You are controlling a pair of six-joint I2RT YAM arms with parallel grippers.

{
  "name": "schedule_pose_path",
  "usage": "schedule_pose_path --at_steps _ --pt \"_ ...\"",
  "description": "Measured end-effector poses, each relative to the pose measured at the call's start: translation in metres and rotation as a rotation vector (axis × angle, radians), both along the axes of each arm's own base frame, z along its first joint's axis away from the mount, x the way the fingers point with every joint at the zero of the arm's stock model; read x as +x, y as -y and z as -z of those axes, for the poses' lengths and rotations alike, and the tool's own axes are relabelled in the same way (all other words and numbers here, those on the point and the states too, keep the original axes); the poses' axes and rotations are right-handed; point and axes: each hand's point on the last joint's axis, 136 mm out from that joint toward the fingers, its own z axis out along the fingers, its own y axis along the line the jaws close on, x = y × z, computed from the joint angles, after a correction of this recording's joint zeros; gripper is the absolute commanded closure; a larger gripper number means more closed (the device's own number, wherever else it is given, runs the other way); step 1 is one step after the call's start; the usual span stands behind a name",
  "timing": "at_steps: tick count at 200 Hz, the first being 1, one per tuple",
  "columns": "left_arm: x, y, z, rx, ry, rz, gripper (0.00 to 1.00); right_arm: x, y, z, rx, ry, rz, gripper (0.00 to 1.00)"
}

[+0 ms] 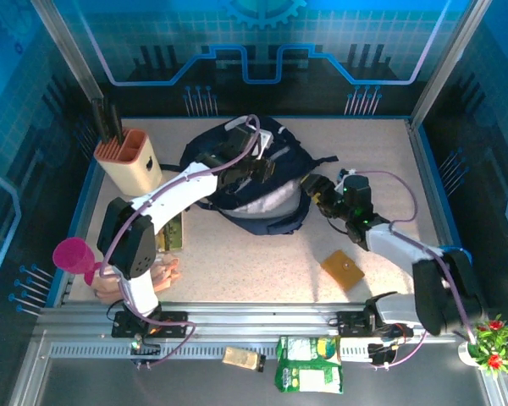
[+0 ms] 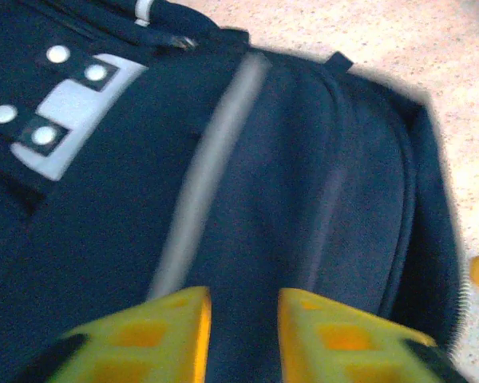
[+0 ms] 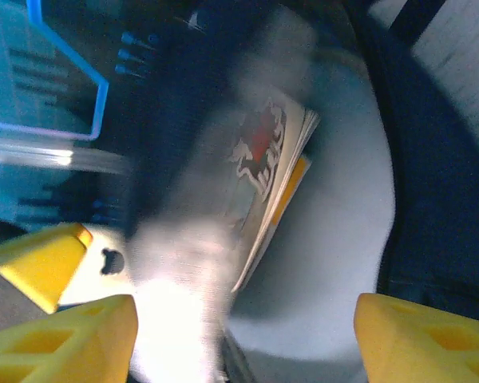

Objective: Pack the student bag
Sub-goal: Close the student bag at the top-center of the table, then move the student bag to the top-center of the table.

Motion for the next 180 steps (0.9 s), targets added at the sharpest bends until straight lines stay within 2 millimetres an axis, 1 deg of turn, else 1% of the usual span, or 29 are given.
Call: schedule_pose_path --at_steps 13,24,35,48,63,85,104,120,135,153,167,180 --pt "-0.006 -0.007 0.005 -0.007 -0.023 -0.023 0.52 -0.007 0.012 -0.008 -0.069 0.024 0.03 0.23" --pt "-0.012 -0.014 0.01 -0.013 -0.045 -0.048 0.42 -0.012 0.021 -0.011 -0.121 0.032 0.05 0.23" --pt "-0.019 -0.025 0.017 -0.018 -0.069 -0.083 0.33 -0.016 0.029 -0.008 -0.176 0.028 0.063 0.22" --pt "-0.027 -0.039 0.028 -0.012 -0.097 -0.123 0.24 -0.019 0.035 0.0 -0.233 0.003 0.068 0.22" --pt "-0.034 -0.061 0.049 -0.009 -0.152 -0.205 0.2 -0.022 0.039 0.006 -0.279 -0.02 0.06 0.22" --pt "-0.041 -0.095 0.083 -0.014 -0.247 -0.33 0.18 -0.018 0.038 0.008 -0.313 -0.029 0.047 0.22" --pt "-0.041 -0.113 0.103 -0.04 -0.307 -0.416 0.16 -0.014 0.031 0.008 -0.327 -0.031 0.026 0.22" --pt "-0.037 -0.114 0.113 -0.062 -0.331 -0.442 0.16 -0.012 0.023 0.01 -0.333 -0.036 0.004 0.22" --pt "-0.03 -0.109 0.123 -0.068 -0.353 -0.445 0.16 -0.012 0.018 0.013 -0.335 -0.044 -0.012 0.22" --pt "-0.016 -0.1 0.133 -0.068 -0.373 -0.442 0.18 -0.012 0.015 0.018 -0.339 -0.056 -0.023 0.22" --pt "-0.005 -0.094 0.135 -0.066 -0.384 -0.435 0.18 -0.013 0.014 0.02 -0.34 -0.06 -0.025 0.22" --pt "0.008 -0.087 0.132 -0.07 -0.374 -0.422 0.19 -0.013 0.014 0.02 -0.341 -0.061 -0.025 0.22"
